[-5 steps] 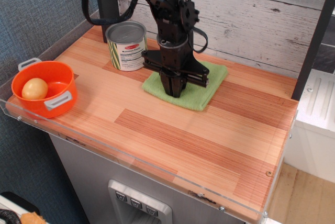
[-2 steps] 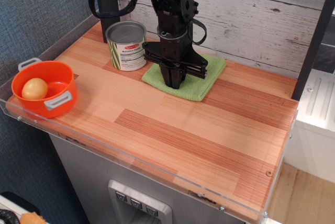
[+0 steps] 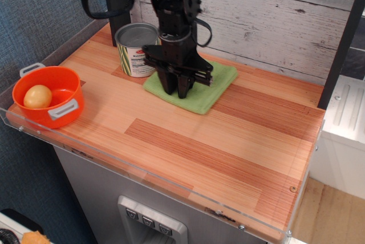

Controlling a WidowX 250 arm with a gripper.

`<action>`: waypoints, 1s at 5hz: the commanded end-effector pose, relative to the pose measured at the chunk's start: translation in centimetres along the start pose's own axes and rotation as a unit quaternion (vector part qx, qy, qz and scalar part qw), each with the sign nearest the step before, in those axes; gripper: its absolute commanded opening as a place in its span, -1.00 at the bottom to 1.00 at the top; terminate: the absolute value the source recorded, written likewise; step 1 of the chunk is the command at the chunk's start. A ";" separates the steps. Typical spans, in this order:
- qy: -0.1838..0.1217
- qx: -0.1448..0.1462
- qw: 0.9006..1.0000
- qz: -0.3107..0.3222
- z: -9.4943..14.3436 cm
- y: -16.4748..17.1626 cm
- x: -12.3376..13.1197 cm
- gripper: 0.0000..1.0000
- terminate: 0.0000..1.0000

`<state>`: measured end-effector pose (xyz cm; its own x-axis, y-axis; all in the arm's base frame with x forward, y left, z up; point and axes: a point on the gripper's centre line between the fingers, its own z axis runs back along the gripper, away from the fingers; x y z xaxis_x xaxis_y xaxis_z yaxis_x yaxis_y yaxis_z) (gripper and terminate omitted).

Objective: Move the green cloth to the right of the can

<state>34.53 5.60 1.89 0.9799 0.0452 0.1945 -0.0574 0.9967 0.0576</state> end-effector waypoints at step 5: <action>-0.103 -0.032 0.994 0.034 12.3 0.4 -0.1 1.00 -1.00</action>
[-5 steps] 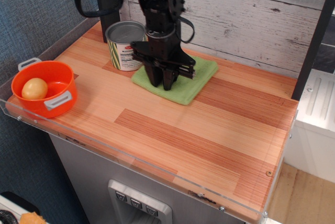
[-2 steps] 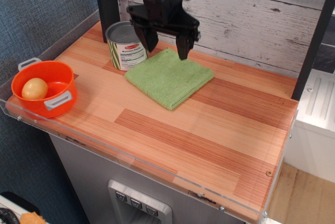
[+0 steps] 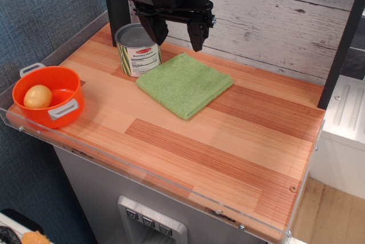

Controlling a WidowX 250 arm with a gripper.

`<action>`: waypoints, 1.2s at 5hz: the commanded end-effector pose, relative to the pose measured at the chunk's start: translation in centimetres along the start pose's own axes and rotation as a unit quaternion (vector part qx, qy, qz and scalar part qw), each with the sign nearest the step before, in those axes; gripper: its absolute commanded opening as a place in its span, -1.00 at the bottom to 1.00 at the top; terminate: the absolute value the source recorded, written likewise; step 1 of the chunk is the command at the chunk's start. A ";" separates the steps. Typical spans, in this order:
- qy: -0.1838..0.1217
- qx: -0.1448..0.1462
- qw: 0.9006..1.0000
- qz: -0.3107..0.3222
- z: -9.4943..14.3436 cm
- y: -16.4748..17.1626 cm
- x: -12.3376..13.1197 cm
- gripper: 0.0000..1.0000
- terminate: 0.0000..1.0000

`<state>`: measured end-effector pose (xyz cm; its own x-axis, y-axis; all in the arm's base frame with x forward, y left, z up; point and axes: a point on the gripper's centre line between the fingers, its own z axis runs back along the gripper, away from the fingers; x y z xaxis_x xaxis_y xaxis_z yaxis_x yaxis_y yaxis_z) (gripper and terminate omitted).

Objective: Move the green cloth to the right of the can

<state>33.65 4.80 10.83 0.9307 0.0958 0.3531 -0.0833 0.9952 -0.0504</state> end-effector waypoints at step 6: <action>0.047 -0.050 0.989 -0.129 7.7 -10.2 -11.3 1.00 -1.00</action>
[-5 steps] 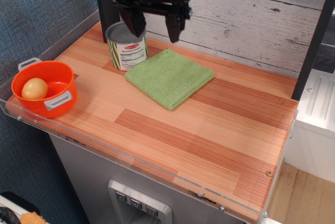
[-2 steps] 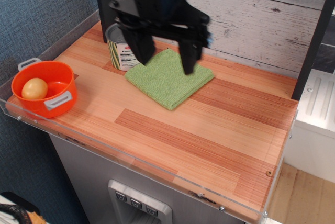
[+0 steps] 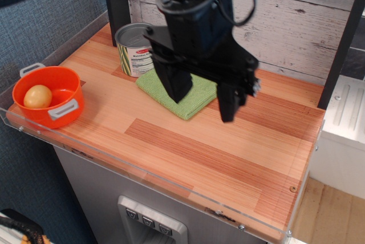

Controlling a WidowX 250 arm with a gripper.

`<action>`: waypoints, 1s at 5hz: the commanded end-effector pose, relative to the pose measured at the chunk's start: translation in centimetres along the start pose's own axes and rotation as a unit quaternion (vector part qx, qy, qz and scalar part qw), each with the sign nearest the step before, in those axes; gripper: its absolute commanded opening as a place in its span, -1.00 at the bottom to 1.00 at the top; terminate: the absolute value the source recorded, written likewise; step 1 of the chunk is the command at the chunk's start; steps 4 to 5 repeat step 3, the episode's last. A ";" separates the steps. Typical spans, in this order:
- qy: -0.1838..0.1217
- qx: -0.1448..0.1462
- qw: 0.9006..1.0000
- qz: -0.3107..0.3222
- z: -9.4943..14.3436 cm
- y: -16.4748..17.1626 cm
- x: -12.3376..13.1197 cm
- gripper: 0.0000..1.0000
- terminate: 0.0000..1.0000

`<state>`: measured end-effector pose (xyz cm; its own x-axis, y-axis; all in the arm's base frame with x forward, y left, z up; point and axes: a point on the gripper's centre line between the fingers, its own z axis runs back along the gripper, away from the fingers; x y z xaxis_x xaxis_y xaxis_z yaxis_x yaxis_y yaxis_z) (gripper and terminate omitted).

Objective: Move the green cloth to the right of the can

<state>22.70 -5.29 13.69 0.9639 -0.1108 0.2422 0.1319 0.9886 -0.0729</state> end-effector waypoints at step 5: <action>-0.009 -0.005 0.998 -0.060 0.8 -2.8 -1.7 1.00 1.00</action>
